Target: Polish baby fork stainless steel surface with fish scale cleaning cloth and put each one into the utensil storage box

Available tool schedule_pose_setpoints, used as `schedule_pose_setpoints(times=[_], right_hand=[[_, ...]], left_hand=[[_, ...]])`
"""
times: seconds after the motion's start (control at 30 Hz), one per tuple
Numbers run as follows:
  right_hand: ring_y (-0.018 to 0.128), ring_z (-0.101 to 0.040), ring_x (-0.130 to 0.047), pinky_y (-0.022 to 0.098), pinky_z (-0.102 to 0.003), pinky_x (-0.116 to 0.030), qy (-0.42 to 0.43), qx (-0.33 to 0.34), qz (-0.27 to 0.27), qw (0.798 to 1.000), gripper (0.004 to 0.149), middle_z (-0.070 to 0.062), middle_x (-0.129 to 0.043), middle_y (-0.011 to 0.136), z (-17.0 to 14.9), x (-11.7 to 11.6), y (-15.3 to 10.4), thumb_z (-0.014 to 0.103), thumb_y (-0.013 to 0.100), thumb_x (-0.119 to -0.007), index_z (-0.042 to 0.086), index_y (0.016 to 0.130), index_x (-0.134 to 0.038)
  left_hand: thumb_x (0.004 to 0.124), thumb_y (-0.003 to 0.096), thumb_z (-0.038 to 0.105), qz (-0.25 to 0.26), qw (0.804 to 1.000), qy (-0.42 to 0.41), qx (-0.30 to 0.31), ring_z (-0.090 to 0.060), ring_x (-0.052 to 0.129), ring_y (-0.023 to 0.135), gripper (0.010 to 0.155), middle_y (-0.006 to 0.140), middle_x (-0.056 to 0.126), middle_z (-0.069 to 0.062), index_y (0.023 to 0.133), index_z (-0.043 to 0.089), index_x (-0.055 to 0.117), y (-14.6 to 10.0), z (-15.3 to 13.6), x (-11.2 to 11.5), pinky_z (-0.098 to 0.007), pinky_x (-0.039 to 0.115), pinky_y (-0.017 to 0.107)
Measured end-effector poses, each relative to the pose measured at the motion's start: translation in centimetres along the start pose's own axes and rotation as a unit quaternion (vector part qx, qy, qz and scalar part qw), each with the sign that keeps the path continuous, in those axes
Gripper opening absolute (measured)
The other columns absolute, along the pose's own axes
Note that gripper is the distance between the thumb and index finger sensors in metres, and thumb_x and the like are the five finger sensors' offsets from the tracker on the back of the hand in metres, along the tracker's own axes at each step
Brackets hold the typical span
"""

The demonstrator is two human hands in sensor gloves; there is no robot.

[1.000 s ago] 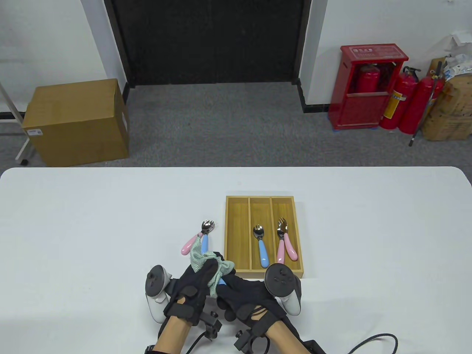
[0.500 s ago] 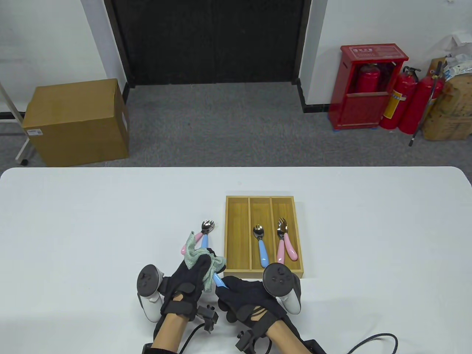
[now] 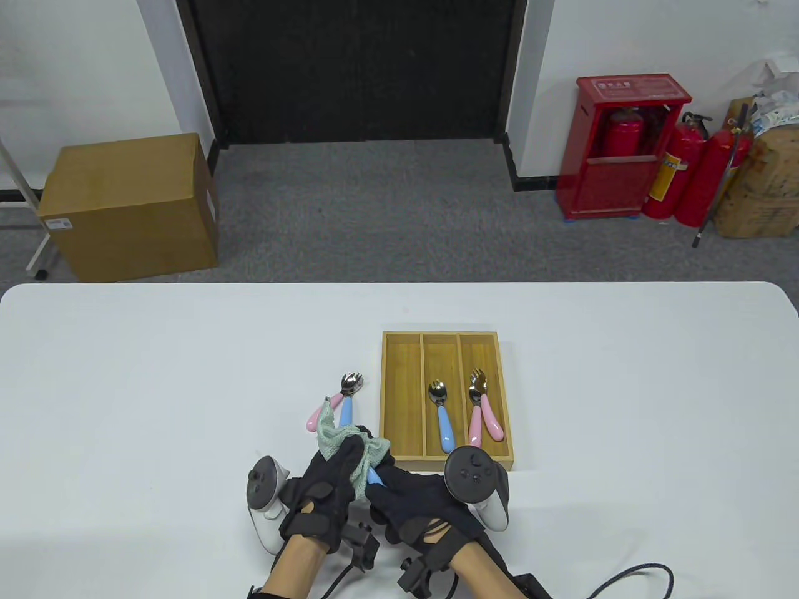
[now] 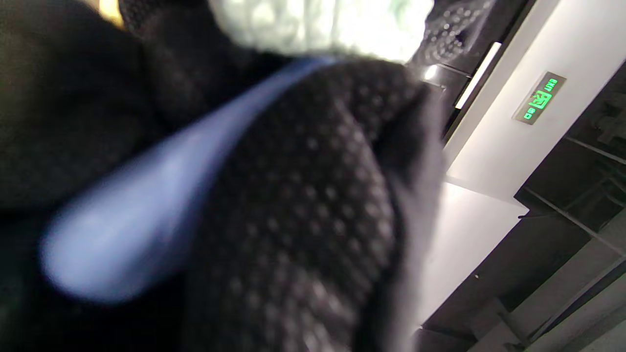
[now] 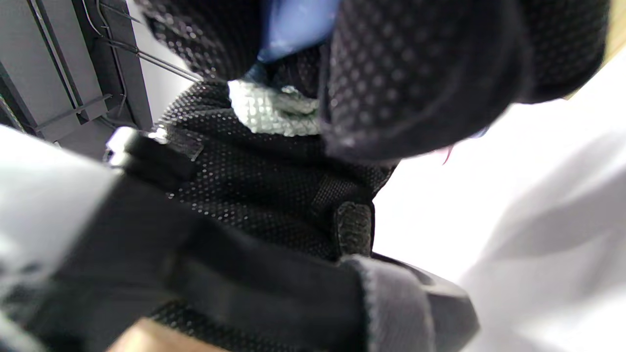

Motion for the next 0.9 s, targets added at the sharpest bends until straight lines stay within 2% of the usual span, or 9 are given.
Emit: schedule_pose_setpoints(times=[0.13, 0.63, 0.67, 0.77, 0.9], right_hand=[[0.010, -0.022, -0.096, 0.031, -0.055, -0.082, -0.007, -0.006, 0.004, 1.000, 0.047, -0.024, -0.095, 0.046, -0.2, 0.2, -0.1, 0.039, 0.044, -0.077, 0.004, 0.074, -0.083], [0.010, -0.021, -0.096, 0.031, -0.055, -0.082, -0.035, -0.017, 0.008, 0.999, 0.048, -0.023, -0.095, 0.045, -0.3, -0.1, 0.1, 0.039, 0.043, -0.079, 0.003, 0.075, -0.082], [0.010, -0.022, -0.096, 0.031, -0.056, -0.082, -0.038, -0.020, 0.009, 0.999, 0.048, -0.024, -0.095, 0.045, -0.4, 0.0, 0.1, 0.038, 0.043, -0.079, 0.002, 0.075, -0.082], [0.010, -0.023, -0.096, 0.031, -0.056, -0.081, -0.068, -0.028, 0.007, 0.997, 0.048, -0.025, -0.096, 0.045, -0.5, 0.6, 0.0, 0.038, 0.042, -0.081, 0.002, 0.074, -0.084], [0.010, -0.023, -0.096, 0.031, -0.056, -0.082, -0.112, -0.026, -0.002, 0.993, 0.047, -0.024, -0.096, 0.045, -0.4, 1.9, -0.2, 0.037, 0.041, -0.082, 0.004, 0.074, -0.085]], left_hand=[[0.075, 0.0540, 0.052, -0.011, 1.000, 0.021, -0.003, -0.017, 0.104, 0.074, 0.049, 0.081, 0.098, 0.006, 0.096, 0.027, 0.072, 0.2, 0.1, -0.1, -0.049, 0.076, 0.063], [0.076, 0.0516, 0.049, 0.062, 0.986, 0.153, 0.030, -0.020, 0.106, 0.068, 0.042, 0.076, 0.102, 0.002, 0.089, 0.031, 0.080, 0.6, 2.2, -3.0, -0.050, 0.077, 0.062], [0.076, 0.0514, 0.048, 0.066, 0.983, 0.167, 0.033, -0.022, 0.105, 0.067, 0.042, 0.075, 0.102, 0.001, 0.089, 0.029, 0.081, 0.6, 2.4, -3.0, -0.051, 0.076, 0.061], [0.077, 0.0497, 0.047, 0.091, 0.959, 0.263, 0.054, -0.022, 0.107, 0.063, 0.042, 0.071, 0.104, 0.000, 0.087, 0.028, 0.083, 0.4, 3.4, -3.3, -0.052, 0.078, 0.059], [0.080, 0.0481, 0.045, 0.090, 0.936, 0.333, 0.071, -0.023, 0.109, 0.057, 0.042, 0.066, 0.106, -0.003, 0.085, 0.026, 0.085, 0.3, 4.1, -3.1, -0.053, 0.078, 0.057]])
Point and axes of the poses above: the tracker on the back of each hand, its own z axis roughly to the thumb side, its own y axis roughly from the wrist to the fingertips, x = y × z, the point moved 3 cm from there along y, roughly from the wrist to the fingertips
